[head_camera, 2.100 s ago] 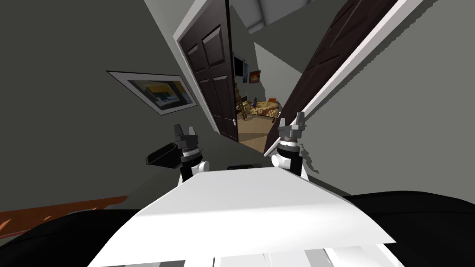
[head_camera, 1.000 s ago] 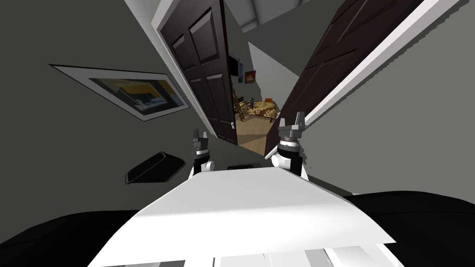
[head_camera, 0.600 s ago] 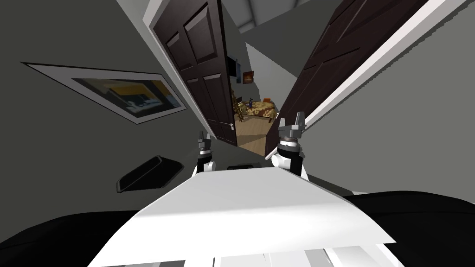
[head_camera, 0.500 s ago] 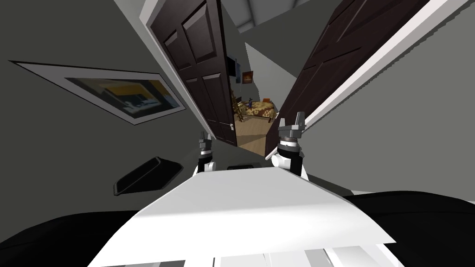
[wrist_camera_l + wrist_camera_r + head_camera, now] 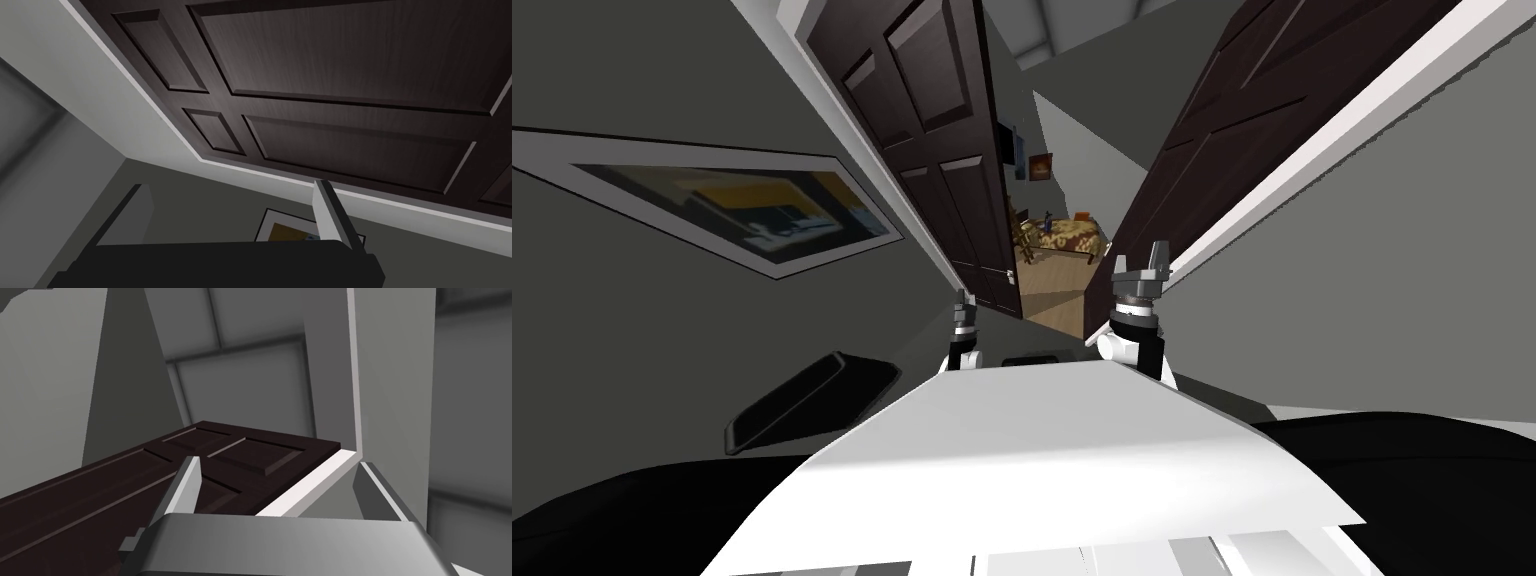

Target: Push the door open

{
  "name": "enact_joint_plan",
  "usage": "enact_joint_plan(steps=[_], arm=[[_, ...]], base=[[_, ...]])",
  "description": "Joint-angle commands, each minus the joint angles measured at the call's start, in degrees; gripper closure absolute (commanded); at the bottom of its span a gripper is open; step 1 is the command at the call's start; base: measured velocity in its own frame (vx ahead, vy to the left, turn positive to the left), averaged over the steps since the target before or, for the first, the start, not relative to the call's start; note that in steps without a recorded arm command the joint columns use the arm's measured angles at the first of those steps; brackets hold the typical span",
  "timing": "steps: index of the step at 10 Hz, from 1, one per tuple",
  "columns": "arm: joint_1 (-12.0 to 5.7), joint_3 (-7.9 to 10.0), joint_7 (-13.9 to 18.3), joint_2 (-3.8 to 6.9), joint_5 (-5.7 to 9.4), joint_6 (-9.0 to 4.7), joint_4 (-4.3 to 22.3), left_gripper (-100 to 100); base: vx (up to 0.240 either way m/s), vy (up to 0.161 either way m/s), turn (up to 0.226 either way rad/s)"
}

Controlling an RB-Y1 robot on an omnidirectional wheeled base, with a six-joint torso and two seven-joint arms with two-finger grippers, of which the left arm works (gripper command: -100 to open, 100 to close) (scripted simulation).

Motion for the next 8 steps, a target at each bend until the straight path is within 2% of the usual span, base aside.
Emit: enact_joint_plan(steps=[1,8], arm=[[-0.54,-0.59,0.17,0.24,-0.10,-0.03,2.08,-100],[-3.08,-3.28,0.82,0.67,-0.66,-1.76,13.20,-100]], base=[[0.086,0.053,-0.095],[0.090,0.053,-0.080]])
